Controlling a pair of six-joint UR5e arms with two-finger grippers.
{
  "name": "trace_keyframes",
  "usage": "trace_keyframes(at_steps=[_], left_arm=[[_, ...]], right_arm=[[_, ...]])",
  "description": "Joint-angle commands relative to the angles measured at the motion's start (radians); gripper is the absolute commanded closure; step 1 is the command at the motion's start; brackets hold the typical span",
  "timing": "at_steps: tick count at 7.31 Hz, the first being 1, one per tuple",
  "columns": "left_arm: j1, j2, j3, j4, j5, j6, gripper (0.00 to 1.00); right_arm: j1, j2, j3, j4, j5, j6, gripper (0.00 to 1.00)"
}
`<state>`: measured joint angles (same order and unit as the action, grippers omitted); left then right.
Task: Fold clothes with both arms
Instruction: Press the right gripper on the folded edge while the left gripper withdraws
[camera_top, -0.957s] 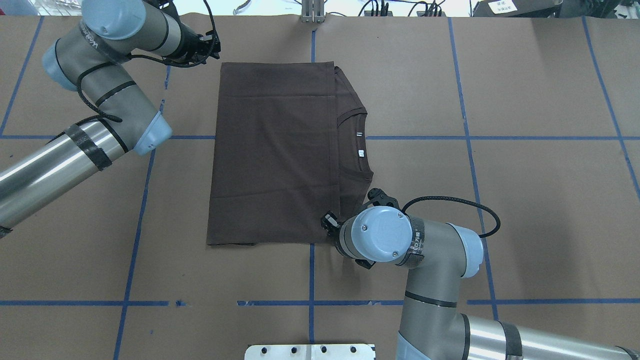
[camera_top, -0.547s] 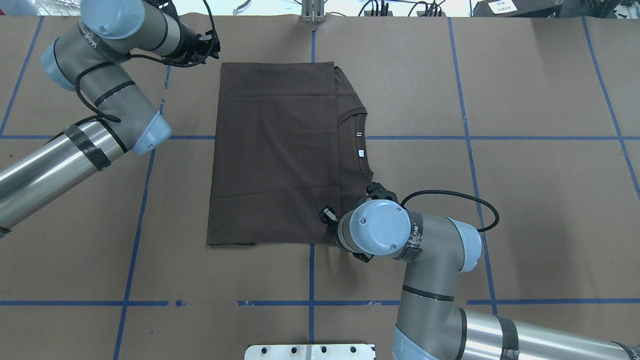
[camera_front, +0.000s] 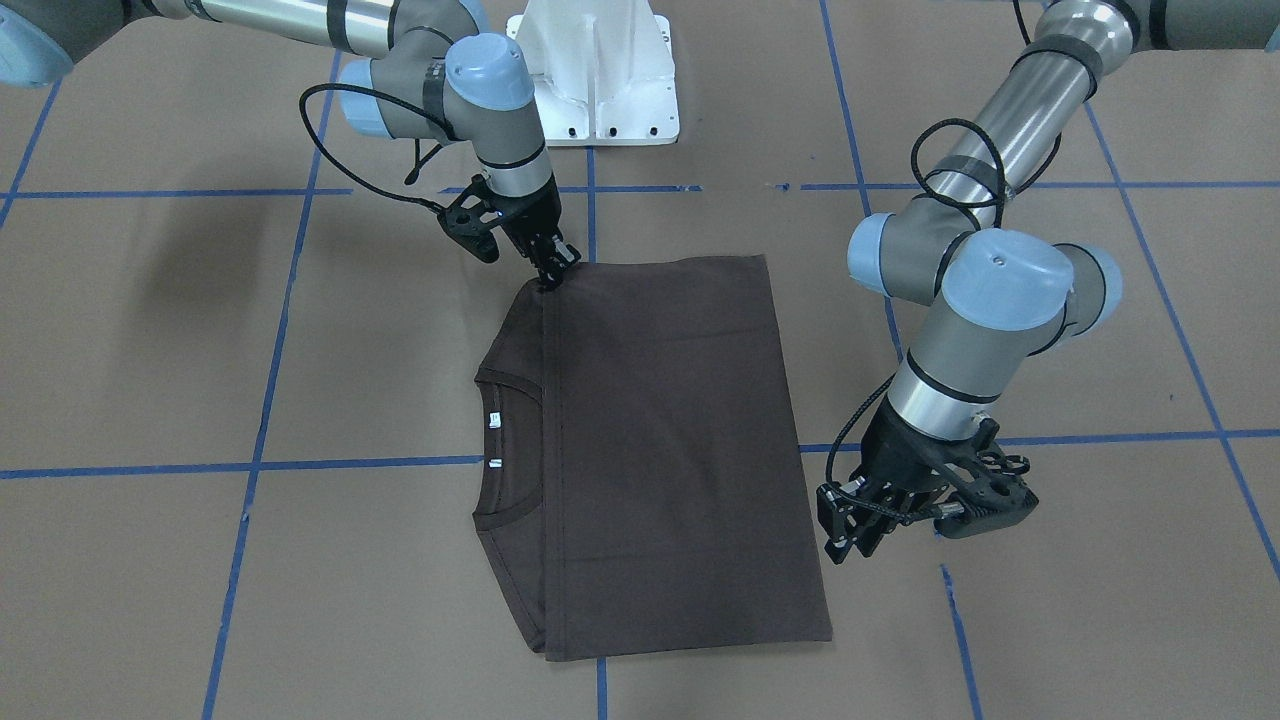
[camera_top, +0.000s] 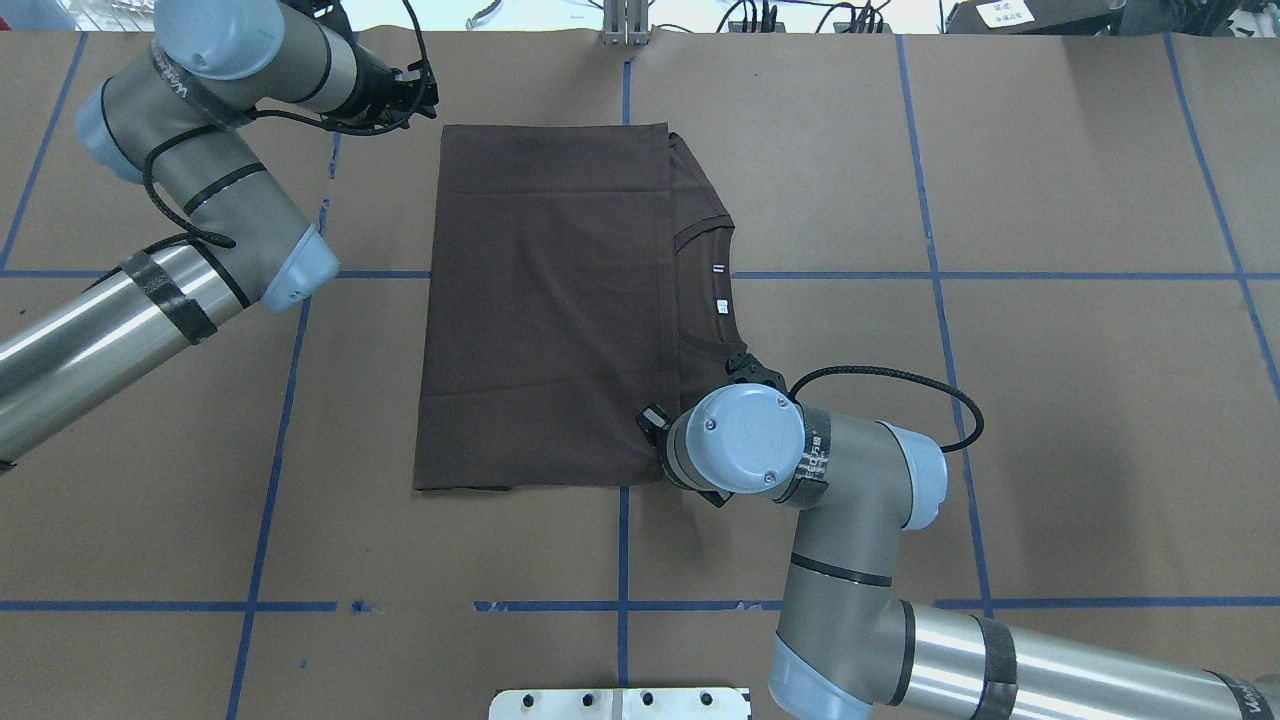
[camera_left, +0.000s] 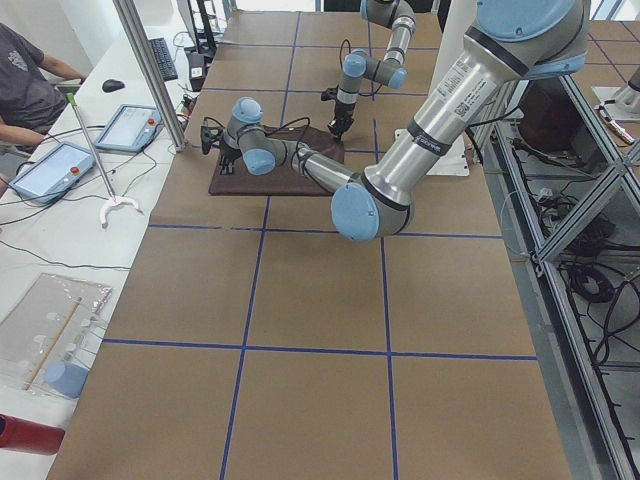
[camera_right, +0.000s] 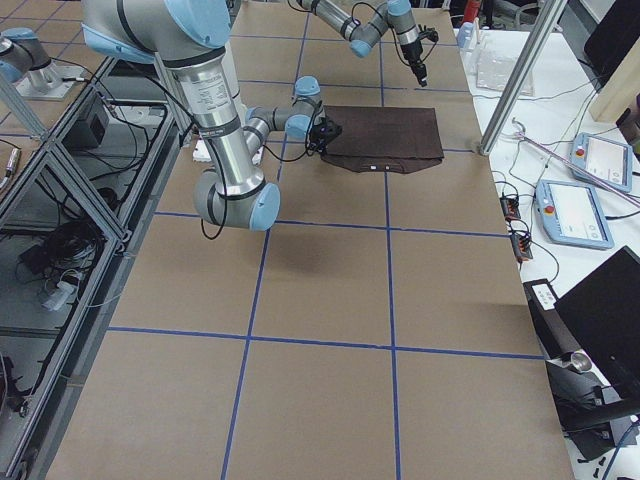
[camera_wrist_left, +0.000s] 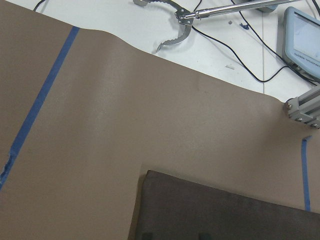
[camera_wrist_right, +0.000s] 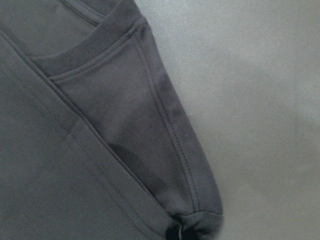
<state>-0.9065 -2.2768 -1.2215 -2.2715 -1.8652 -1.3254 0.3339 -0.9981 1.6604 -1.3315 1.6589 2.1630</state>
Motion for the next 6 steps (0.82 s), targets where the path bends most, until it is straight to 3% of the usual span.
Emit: trace_keyframes(at_steps=[1,5,6], left_arm=[[0.0,0.0,-0.003,0.001,0.0,0.0,0.58],[0.001,0.013,-0.053,0.004,-0.045,-0.012,0.58],[0.021,0.082,-0.143,0.004,-0.054,-0.023,0.56]], right_arm=[[0.002,-0.001,0.012,-0.008,0.004,0.0,1.0],[0.005,-0.028,0.102,-0.08,0.01,-0.002,1.0],[0.005,-0.034,0.108,-0.08,0.01,-0.002,1.0]])
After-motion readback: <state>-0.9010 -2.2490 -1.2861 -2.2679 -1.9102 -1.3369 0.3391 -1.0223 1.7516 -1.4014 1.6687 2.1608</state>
